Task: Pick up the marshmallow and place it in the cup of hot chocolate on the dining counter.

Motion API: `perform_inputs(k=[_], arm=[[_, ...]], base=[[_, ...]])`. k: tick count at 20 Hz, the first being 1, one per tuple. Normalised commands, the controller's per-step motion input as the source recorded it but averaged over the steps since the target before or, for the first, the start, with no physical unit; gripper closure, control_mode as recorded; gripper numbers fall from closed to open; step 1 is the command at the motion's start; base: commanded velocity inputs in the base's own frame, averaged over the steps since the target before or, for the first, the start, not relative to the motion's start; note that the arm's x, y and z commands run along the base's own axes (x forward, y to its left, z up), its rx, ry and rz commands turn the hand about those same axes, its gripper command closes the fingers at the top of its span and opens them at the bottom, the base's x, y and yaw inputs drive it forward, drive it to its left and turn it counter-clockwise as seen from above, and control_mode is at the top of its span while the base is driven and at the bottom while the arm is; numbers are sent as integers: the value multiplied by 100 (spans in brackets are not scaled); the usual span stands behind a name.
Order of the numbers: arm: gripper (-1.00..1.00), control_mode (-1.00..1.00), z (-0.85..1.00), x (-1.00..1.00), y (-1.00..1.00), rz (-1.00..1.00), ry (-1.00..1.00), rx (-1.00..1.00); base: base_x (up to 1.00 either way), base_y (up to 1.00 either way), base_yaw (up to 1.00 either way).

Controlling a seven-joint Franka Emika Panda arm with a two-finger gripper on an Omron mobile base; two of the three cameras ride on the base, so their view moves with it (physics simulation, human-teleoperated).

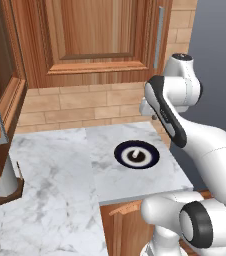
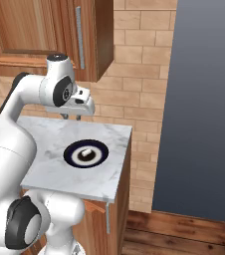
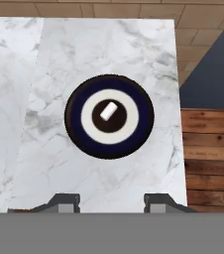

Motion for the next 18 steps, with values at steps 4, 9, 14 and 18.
perform_inputs(k=[4, 9, 14, 18], arm=[[-100, -100, -13, -1, 7, 0, 0, 0], [-100, -100, -11, 0, 9, -3, 6, 0], [-100, -100, -27, 0, 6, -10, 9, 0], [-100, -100, -35, 13, 1, -17, 3, 0]], base=[[0, 0, 0], [0, 0, 0], [0, 0, 0], [0, 0, 0]])
